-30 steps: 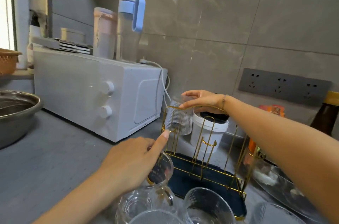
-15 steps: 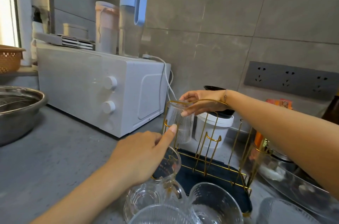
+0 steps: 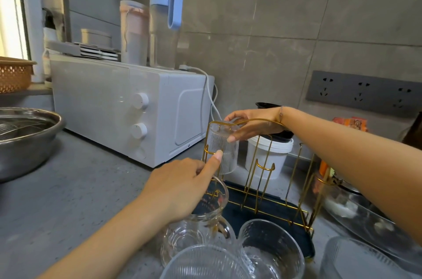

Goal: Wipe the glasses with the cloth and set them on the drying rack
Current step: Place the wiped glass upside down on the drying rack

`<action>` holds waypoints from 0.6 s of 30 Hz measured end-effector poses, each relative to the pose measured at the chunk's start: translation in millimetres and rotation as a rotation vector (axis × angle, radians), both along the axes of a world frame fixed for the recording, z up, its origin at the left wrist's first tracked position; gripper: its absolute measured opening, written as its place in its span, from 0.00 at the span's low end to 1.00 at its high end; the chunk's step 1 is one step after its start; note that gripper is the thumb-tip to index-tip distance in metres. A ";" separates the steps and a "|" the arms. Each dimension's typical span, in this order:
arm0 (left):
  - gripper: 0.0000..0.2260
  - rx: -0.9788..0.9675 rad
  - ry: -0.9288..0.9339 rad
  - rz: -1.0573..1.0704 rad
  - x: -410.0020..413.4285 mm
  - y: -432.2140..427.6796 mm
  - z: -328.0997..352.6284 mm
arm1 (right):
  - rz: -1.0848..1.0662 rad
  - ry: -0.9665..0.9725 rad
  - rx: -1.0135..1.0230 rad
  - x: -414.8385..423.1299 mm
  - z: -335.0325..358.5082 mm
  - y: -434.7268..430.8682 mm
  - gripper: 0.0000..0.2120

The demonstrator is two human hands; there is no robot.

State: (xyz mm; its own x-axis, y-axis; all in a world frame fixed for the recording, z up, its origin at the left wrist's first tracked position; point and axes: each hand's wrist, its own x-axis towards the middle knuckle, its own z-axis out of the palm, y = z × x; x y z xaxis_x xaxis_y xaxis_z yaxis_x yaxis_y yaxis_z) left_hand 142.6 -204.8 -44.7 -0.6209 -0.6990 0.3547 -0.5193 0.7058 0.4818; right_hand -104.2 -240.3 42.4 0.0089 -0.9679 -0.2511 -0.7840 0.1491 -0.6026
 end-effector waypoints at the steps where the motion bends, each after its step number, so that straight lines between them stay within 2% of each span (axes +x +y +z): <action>1: 0.42 -0.003 0.004 -0.001 0.0 -0.6 -0.4 | 0.002 -0.006 0.001 -0.2 0.0 -0.4 0.23; 7: 0.39 0.000 -0.002 -0.002 -0.4 -2.5 -2.0 | 0.012 -0.038 -0.037 -0.1 0.0 0.9 0.24; 10: 0.43 0.010 -0.014 -0.005 -1.3 -4.3 -2.7 | -0.046 -0.184 -0.102 -0.5 4.9 5.0 0.27; 12: 0.42 0.005 -0.023 0.000 -1.1 -5.4 -3.2 | -0.091 -0.242 -0.172 1.9 9.8 10.1 0.27; 15: 0.35 -0.003 -0.078 0.008 0.8 -2.2 -1.2 | -0.163 -0.290 -0.331 5.2 17.3 24.0 0.22; 18: 0.34 -0.001 -0.060 0.019 1.0 -0.5 0.4 | -0.202 -0.320 -0.406 13.3 25.1 43.5 0.19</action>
State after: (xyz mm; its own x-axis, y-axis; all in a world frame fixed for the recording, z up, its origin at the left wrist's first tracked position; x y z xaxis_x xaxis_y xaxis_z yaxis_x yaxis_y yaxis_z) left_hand 143.6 -205.4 -44.3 -0.6279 -0.7106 0.3174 -0.5607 0.6959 0.4488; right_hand -90.9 -196.7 67.5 -0.1725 -0.9767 0.1274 -0.5325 -0.0164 -0.8463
